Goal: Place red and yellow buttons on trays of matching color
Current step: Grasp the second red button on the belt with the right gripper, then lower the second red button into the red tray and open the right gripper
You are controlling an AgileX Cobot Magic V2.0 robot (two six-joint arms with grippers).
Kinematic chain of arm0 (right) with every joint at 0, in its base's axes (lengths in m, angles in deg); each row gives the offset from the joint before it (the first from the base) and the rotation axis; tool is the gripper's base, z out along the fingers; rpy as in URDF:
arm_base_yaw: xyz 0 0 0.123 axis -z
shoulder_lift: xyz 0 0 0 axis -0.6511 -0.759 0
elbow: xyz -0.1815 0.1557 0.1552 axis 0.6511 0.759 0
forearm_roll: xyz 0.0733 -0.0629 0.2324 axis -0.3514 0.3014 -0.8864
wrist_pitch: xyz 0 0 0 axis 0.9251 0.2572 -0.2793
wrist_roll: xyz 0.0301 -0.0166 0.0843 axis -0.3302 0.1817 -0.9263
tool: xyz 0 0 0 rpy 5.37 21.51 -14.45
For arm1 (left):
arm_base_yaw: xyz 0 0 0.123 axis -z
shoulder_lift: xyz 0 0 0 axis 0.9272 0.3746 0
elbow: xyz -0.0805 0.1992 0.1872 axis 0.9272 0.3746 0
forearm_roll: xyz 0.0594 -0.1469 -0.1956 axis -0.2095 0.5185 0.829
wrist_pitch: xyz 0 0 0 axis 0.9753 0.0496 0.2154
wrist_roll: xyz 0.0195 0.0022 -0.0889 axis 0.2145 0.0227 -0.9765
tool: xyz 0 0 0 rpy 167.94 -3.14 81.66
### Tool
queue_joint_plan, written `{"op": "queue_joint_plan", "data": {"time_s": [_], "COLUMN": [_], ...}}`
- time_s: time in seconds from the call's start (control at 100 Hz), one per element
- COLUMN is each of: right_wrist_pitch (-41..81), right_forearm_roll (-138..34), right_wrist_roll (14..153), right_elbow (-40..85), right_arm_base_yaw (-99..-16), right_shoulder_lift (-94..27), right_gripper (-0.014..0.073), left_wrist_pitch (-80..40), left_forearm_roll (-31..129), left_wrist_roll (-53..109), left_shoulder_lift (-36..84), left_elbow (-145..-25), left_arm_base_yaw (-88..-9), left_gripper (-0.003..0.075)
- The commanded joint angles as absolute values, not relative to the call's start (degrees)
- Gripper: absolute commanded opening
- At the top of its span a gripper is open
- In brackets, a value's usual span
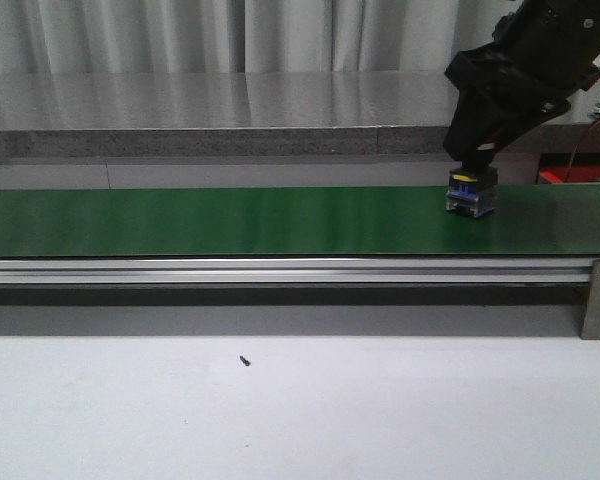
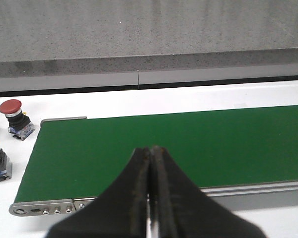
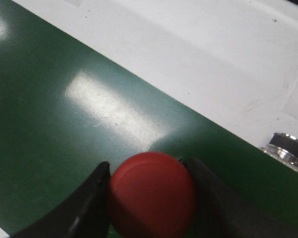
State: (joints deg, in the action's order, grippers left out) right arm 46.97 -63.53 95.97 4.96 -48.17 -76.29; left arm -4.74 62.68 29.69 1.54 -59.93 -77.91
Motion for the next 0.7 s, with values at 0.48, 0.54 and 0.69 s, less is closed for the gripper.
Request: {"op": "queue_joint_plan", "data": {"time_s": [0.48, 0.54, 0.69], "right_wrist_pitch": [52.63, 52.92, 53.19], "right_forearm_roll": [-65.41, -65.41, -65.41], "right_wrist_roll": [95.11, 95.11, 95.11], "right_elbow": [-10.06, -10.06, -10.06], "right_arm_base_yaw": [-23.45, -20.35, -13.17], "right_shoulder_lift": [-74.20, -74.83, -77.77], "right_gripper": [0.0244, 0.0244, 0.0244], "left_wrist_pitch": [-7.99, -7.99, -7.99], "left_forearm_roll": [64.64, 64.64, 64.64], "left_wrist_roll": [29.66, 29.66, 29.66], "left_shoulder_lift": [1.47, 1.47, 1.47], "left_elbow": [-61.51, -61.51, -61.51], "left_arm_base_yaw": [-77.69, -77.69, -77.69], "left_gripper": [-0.0020, -0.0020, -0.0020]}}
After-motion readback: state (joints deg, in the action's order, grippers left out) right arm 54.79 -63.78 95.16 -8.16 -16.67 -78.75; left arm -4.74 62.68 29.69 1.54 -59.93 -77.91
